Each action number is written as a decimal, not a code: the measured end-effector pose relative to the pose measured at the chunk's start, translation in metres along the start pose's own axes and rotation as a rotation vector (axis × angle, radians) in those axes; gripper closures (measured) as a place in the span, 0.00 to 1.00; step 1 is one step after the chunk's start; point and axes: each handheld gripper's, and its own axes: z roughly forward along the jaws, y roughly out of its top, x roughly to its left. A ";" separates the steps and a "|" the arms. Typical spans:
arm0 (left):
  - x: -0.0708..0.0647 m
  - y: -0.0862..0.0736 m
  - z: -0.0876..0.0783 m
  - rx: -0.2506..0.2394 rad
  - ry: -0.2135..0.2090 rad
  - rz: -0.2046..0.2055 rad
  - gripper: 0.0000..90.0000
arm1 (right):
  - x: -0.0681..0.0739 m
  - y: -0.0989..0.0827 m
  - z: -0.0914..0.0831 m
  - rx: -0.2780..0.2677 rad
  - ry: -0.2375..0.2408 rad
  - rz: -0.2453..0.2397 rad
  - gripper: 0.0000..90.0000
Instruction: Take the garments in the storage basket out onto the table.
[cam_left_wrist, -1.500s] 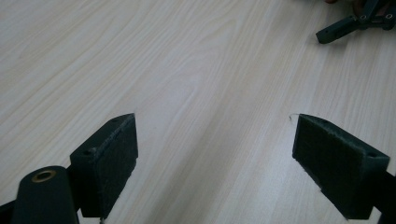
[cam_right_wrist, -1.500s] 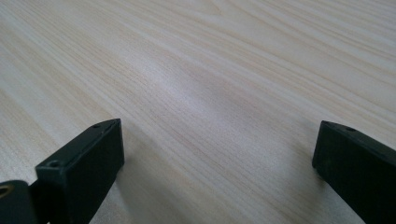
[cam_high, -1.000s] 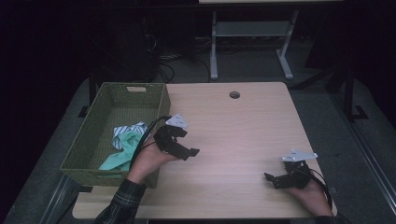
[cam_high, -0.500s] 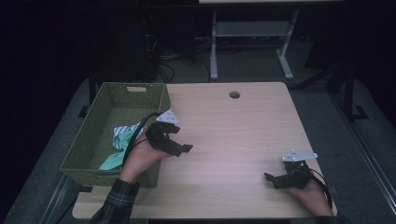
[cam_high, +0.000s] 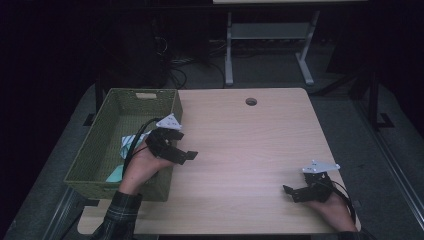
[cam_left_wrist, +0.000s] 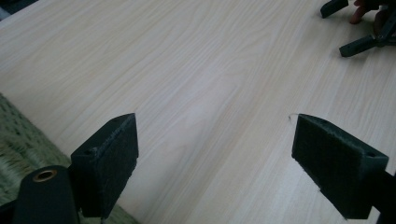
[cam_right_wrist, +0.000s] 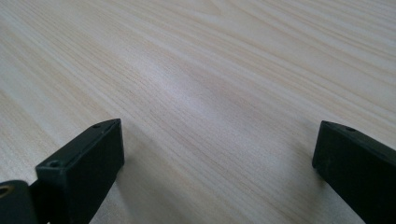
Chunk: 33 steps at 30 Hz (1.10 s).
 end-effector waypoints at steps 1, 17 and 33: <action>0.001 -0.001 -0.001 -0.002 0.002 -0.001 0.16 | 0.000 0.000 0.000 0.000 0.000 0.000 0.02; 0.017 -0.011 -0.026 -0.012 0.049 -0.034 0.16 | 0.000 0.000 0.000 0.000 0.000 0.001 0.02; 0.036 -0.027 -0.049 -0.026 0.108 -0.093 0.16 | 0.000 0.000 0.000 0.000 0.000 0.001 0.02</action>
